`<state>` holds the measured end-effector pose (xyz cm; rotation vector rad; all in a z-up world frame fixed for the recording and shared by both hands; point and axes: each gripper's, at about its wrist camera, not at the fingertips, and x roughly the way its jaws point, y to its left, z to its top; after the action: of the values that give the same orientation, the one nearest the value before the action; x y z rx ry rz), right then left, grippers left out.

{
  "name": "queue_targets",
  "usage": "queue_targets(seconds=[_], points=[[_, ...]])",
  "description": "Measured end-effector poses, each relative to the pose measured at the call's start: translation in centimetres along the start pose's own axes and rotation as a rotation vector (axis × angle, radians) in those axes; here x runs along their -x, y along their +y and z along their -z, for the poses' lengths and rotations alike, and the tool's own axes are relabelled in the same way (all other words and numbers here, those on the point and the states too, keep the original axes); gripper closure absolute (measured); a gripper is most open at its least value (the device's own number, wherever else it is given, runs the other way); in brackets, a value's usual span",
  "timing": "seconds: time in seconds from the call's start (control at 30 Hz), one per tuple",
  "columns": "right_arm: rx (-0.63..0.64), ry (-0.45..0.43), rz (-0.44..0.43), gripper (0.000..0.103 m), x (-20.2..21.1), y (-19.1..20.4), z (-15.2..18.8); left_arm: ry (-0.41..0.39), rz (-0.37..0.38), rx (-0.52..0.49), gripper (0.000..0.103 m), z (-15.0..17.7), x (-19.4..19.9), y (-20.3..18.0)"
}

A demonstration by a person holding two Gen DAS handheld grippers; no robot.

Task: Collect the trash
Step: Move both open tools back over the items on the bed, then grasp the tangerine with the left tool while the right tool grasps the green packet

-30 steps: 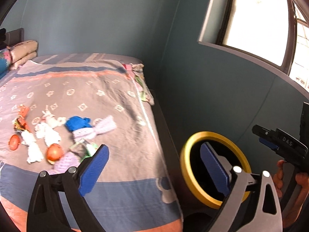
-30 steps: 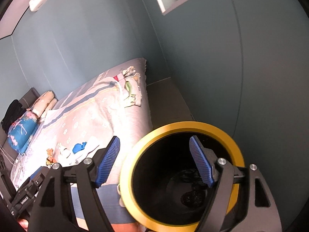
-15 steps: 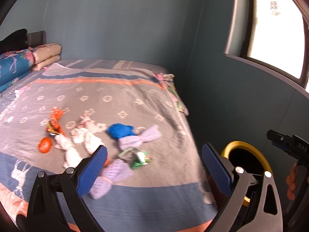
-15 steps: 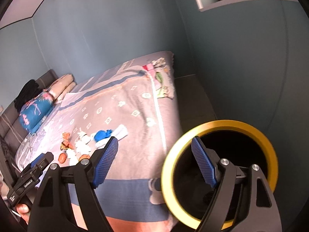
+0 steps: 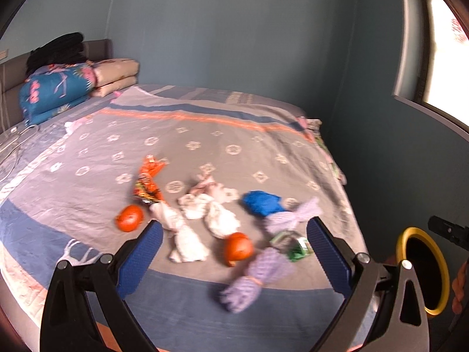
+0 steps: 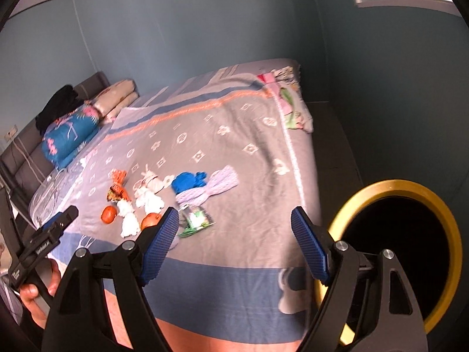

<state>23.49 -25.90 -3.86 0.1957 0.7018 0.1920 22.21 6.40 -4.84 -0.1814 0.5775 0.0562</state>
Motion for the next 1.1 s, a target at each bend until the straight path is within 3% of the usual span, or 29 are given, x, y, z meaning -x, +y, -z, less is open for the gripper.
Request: queue_targets(seconds=[0.37, 0.57, 0.9, 1.1], points=[[0.105, 0.057, -0.017, 0.028, -6.0, 5.3, 0.5, 0.048, -0.125, 0.085, 0.008, 0.6, -3.9, 8.4], [0.156, 0.125, 0.016, 0.028, -11.2, 7.3, 1.0, 0.068, -0.184, 0.126, 0.008, 0.9, -6.4, 12.3], [0.177, 0.222, 0.049, 0.028, -18.9, 8.1, 1.9, 0.143, -0.234, 0.179, 0.008, 1.7, -11.1, 16.9], [0.179, 0.257, 0.068, 0.028, -21.3, 7.8, 2.4, 0.185, -0.226, 0.196, 0.008, 1.3, -14.4, 18.1]])
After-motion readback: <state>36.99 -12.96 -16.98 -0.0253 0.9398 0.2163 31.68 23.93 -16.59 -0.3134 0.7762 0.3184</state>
